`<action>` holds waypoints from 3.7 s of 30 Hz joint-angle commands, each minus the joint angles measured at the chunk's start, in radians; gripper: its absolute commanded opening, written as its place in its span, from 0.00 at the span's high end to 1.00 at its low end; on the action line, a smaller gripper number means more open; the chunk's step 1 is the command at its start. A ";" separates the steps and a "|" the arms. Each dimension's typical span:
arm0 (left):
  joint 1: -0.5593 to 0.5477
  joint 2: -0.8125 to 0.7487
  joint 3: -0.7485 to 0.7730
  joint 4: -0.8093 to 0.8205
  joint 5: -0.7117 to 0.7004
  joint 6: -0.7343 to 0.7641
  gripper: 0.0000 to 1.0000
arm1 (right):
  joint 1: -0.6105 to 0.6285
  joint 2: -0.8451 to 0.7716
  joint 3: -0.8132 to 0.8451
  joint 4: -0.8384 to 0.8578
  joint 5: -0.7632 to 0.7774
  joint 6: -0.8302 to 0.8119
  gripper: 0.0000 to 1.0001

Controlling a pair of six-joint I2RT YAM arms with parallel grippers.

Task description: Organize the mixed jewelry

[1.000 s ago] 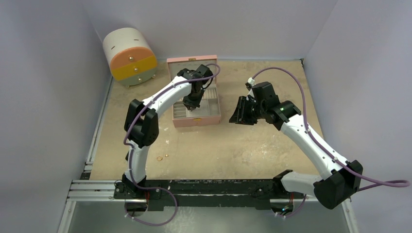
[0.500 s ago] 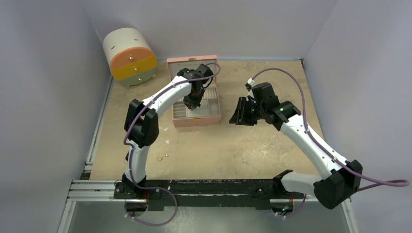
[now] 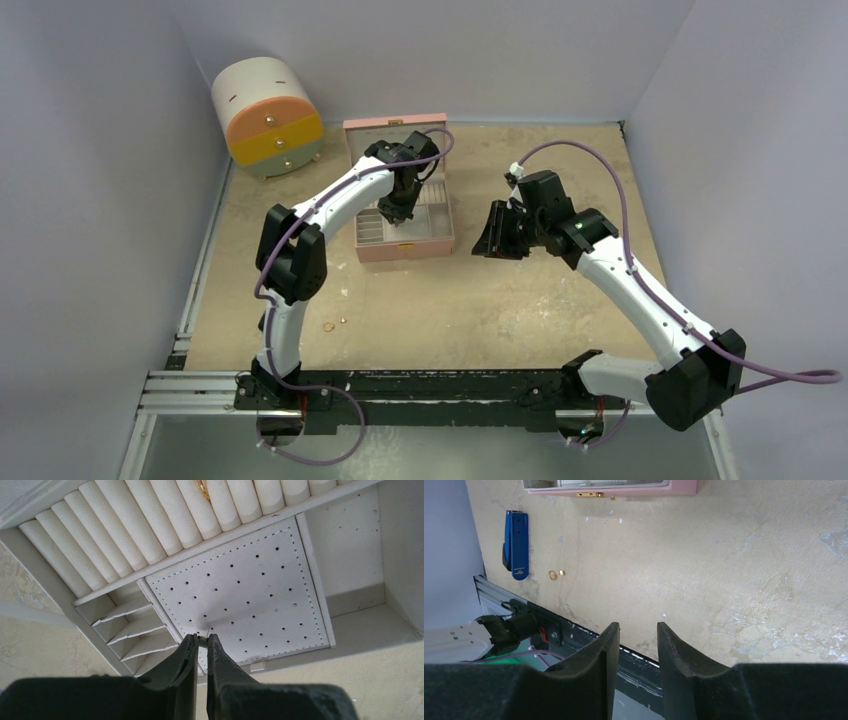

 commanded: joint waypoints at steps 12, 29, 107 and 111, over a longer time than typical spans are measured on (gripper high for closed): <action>0.004 -0.021 -0.020 0.017 0.001 0.020 1.00 | -0.003 -0.009 0.001 0.023 -0.022 -0.002 0.63; 0.000 -0.018 -0.014 0.016 0.019 0.022 1.00 | -0.003 -0.019 -0.002 0.019 -0.019 0.000 0.64; -0.011 0.010 0.031 0.071 -0.017 0.009 0.81 | -0.003 -0.027 -0.022 0.024 -0.026 0.003 0.59; -0.011 -0.031 0.019 0.086 -0.012 0.008 0.75 | -0.003 -0.024 -0.016 0.023 -0.026 0.000 0.58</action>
